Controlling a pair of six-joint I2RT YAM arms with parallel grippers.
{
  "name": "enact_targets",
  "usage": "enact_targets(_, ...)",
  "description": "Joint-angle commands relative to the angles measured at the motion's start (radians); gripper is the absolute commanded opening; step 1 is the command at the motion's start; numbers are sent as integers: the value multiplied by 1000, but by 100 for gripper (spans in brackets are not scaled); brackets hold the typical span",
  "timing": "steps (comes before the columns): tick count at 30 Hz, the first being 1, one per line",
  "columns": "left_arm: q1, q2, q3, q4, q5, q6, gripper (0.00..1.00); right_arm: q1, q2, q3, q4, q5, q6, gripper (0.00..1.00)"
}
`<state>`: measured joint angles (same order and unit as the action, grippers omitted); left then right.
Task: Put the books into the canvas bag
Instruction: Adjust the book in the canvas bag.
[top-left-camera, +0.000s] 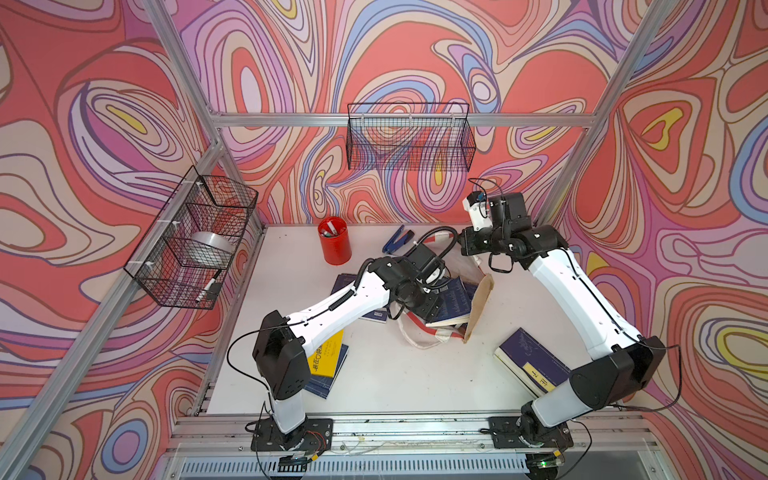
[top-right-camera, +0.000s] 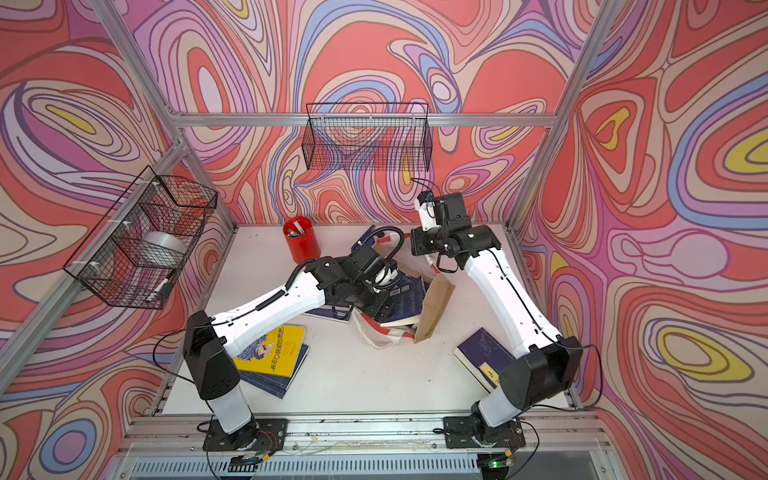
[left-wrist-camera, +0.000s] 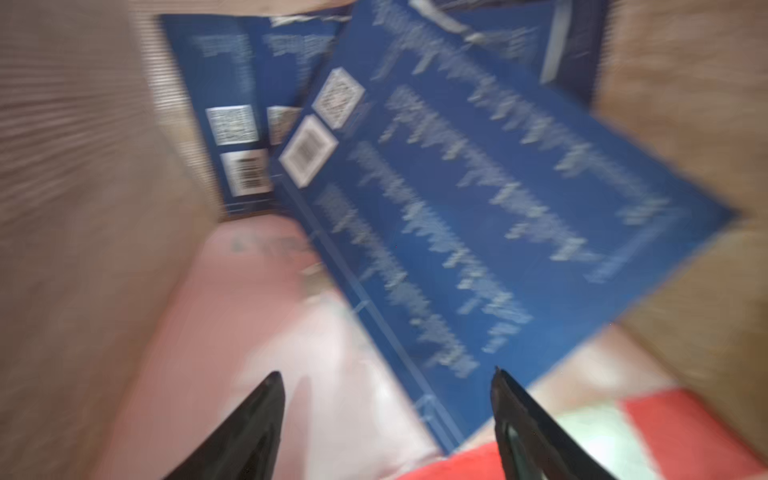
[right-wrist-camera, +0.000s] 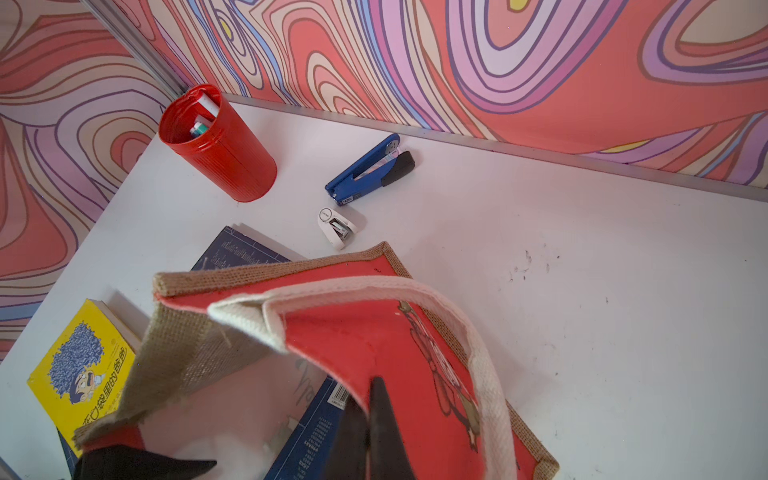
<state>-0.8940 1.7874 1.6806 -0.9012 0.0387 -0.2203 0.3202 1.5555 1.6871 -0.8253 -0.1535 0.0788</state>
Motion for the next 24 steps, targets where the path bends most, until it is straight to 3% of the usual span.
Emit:
enact_targets(1,-54,-24,-22,-86,-323,20,80,2,-47,-14,91,-24,-8,0)
enact_targets(7,-105,7,-52,-96,-450,28,79,3,-87,-57,135,-66,-7,0)
enact_targets(9,-114,13,-61,-79,-441,30,79,5,-91,-64,138,-66,-3,0)
enact_targets(12,-121,14,-65,-38,-316,20,79,5,-87,-71,136,-59,-2,0)
enact_targets(15,-126,-3,-90,35,-115,14,77,6,-85,-72,138,-48,-1,0)
enact_targets(21,-152,-18,-98,109,94,5,77,6,-74,-60,142,-31,7,0)
enact_targets(24,-152,-48,-120,163,127,-27,77,5,-70,-61,144,-26,10,0)
